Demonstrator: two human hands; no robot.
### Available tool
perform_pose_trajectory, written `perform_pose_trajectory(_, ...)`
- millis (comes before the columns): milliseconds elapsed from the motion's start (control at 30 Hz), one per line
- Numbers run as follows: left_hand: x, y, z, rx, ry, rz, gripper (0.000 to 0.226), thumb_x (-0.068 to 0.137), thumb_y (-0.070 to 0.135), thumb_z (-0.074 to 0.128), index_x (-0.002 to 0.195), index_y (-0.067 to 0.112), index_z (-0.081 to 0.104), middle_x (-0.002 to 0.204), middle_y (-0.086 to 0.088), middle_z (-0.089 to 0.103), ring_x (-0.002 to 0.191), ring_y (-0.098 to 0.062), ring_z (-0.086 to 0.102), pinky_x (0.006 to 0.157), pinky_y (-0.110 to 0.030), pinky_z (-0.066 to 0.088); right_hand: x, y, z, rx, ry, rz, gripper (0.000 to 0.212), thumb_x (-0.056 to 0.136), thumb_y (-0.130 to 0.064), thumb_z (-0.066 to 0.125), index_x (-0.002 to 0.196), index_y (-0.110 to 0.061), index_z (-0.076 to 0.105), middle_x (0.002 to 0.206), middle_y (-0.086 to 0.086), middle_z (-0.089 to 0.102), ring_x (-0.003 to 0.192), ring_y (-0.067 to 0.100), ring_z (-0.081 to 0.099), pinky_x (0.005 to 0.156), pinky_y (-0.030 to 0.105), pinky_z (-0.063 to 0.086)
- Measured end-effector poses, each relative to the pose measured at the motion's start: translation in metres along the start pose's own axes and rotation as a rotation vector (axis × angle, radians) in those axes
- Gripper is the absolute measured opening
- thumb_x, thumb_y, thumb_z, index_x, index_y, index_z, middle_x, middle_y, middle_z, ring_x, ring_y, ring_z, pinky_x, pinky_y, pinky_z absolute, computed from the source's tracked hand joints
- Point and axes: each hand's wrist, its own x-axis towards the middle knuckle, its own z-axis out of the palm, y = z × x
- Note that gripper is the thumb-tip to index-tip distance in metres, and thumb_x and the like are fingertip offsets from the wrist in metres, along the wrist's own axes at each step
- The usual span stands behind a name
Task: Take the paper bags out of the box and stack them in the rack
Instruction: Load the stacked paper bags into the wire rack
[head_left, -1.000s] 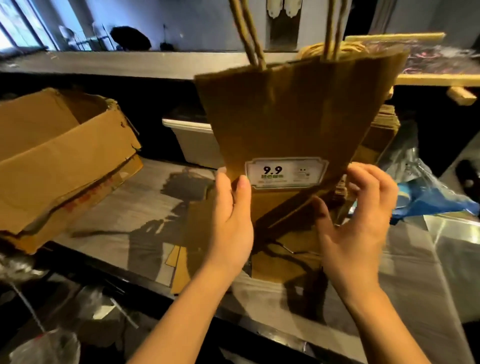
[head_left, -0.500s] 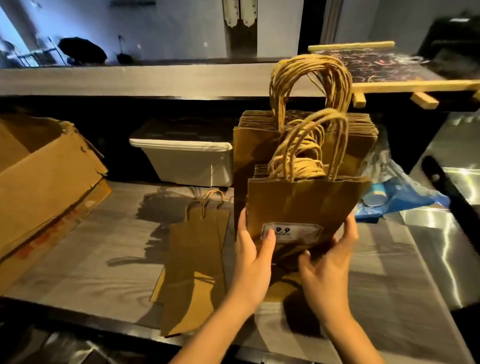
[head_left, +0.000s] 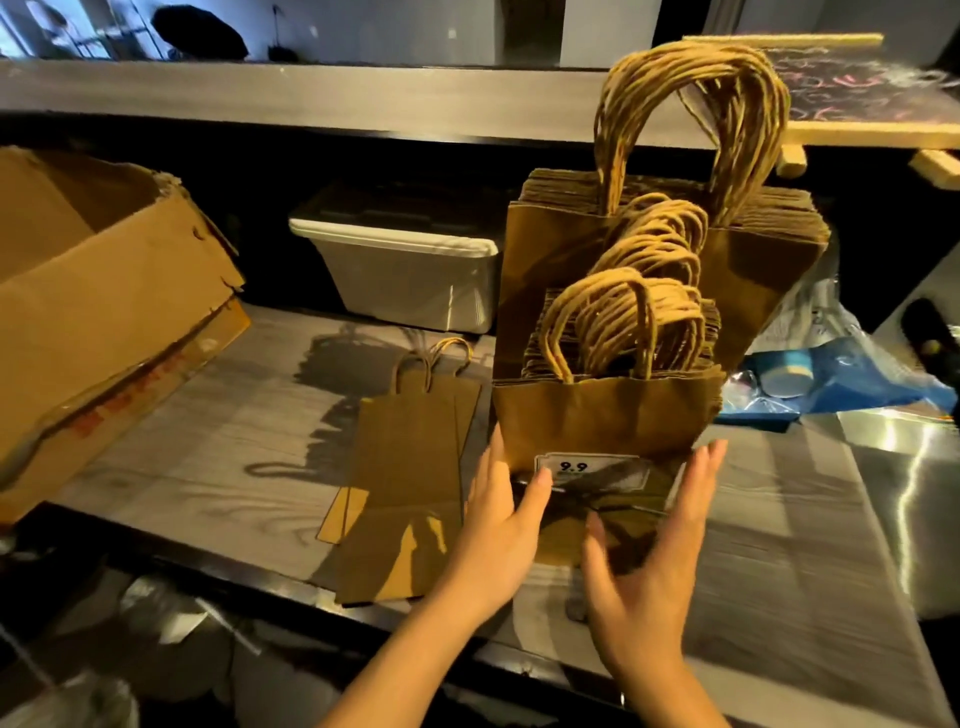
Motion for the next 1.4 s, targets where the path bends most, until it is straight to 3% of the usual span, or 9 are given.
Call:
perform_pose_trajectory(167, -0.008, 0.012, -0.013, -0.087, -0.026, 0.096, 0.048, 0.099, 0.037, 0.035, 0.145, 0.028, 0.028, 0.145, 0.018, 0.035, 0.131, 0.007, 0.029, 0.111, -0.019, 0.024, 0.004, -0.004, 0.007, 0.003, -0.005, -0.048, 0.089, 0.082, -0.019, 0.054, 0.15, -0.032, -0.001, 0.159, -0.009, -0.006, 0.148, 0.023, 0.0, 0.12, 0.034, 0.007)
perform_pose_trajectory(267, -0.007, 0.024, -0.015, -0.024, -0.026, 0.193, 0.048, 0.1, 0.031, 0.036, 0.145, 0.015, 0.028, 0.146, 0.005, 0.036, 0.134, -0.006, 0.033, 0.112, -0.024, 0.029, 0.013, -0.007, 0.01, 0.026, 0.023, 0.066, 0.089, 0.081, -0.03, 0.055, 0.149, -0.039, -0.002, 0.16, -0.003, -0.004, 0.148, 0.023, 0.002, 0.12, 0.041, 0.007)
perform_pose_trajectory(367, -0.001, 0.03, -0.016, 0.01, -0.067, 0.242, 0.057, 0.097, 0.04, 0.038, 0.148, 0.021, 0.018, 0.148, 0.002, 0.035, 0.13, -0.003, 0.038, 0.11, -0.031, 0.035, 0.018, -0.012, 0.012, 0.046, 0.065, 0.114, 0.09, 0.079, -0.031, 0.057, 0.149, -0.039, 0.0, 0.159, 0.006, 0.004, 0.147, 0.024, 0.006, 0.116, 0.055, 0.013)
perform_pose_trajectory(533, 0.005, 0.017, -0.014, 0.082, -0.095, 0.222, 0.069, 0.096, 0.046, 0.039, 0.146, 0.044, -0.008, 0.156, 0.014, 0.015, 0.141, -0.004, 0.019, 0.117, -0.035, 0.021, 0.006, -0.008, 0.017, -0.003, 0.089, 0.211, 0.089, 0.078, -0.035, 0.054, 0.148, -0.043, 0.001, 0.158, -0.007, 0.009, 0.146, 0.014, 0.009, 0.117, 0.048, 0.017)
perform_pose_trajectory(700, 0.007, -0.005, -0.011, 0.138, -0.112, 0.142, 0.073, 0.093, 0.051, 0.041, 0.145, 0.046, -0.01, 0.157, 0.016, 0.007, 0.144, -0.009, 0.01, 0.118, -0.045, 0.018, -0.012, -0.005, 0.012, 0.017, 0.041, 0.26, 0.098, 0.077, -0.017, 0.06, 0.147, -0.045, -0.002, 0.16, 0.0, 0.004, 0.147, 0.014, 0.005, 0.118, 0.051, 0.015)
perform_pose_trajectory(900, -0.001, -0.021, -0.02, 0.144, -0.091, -0.029, 0.073, 0.096, 0.044, 0.041, 0.146, 0.04, -0.012, 0.157, 0.015, -0.005, 0.145, -0.011, 0.001, 0.118, -0.04, 0.01, -0.029, -0.019, 0.006, 0.119, -0.171, 0.037, 0.082, 0.079, -0.014, 0.053, 0.149, -0.035, 0.015, 0.157, -0.012, 0.018, 0.145, 0.014, 0.02, 0.116, 0.023, 0.019)
perform_pose_trajectory(1100, -0.006, -0.049, -0.047, 0.237, 0.071, -0.248, 0.067, 0.097, 0.043, 0.041, 0.151, 0.027, 0.004, 0.159, -0.003, 0.004, 0.145, -0.021, 0.007, 0.114, -0.038, 0.016, -0.031, -0.022, 0.023, 0.31, -0.597, 0.357, 0.068, 0.089, -0.006, 0.058, 0.133, -0.052, 0.035, 0.133, -0.028, 0.05, 0.125, -0.007, 0.045, 0.103, 0.013, 0.035)
perform_pose_trajectory(1200, -0.006, -0.064, -0.065, 0.262, 0.153, -0.329, 0.067, 0.096, 0.041, 0.044, 0.151, 0.024, 0.009, 0.157, -0.011, 0.012, 0.144, -0.025, 0.012, 0.114, -0.039, 0.017, -0.036, -0.016, 0.046, 0.285, -0.9, 0.535, 0.069, 0.088, -0.009, 0.063, 0.137, -0.044, 0.027, 0.141, -0.023, 0.037, 0.131, -0.005, 0.035, 0.113, 0.023, 0.029)
perform_pose_trajectory(1400, 0.004, -0.089, -0.097, 0.338, 0.205, -0.51, 0.075, 0.093, 0.041, 0.049, 0.151, 0.019, 0.007, 0.153, -0.015, 0.02, 0.14, -0.033, 0.021, 0.113, -0.043, 0.024, -0.034, -0.012, 0.088, 0.355, -0.943, 0.949, 0.081, 0.075, -0.022, 0.072, 0.141, -0.024, 0.026, 0.137, -0.003, 0.047, 0.121, 0.014, 0.048, 0.109, 0.038, 0.036)
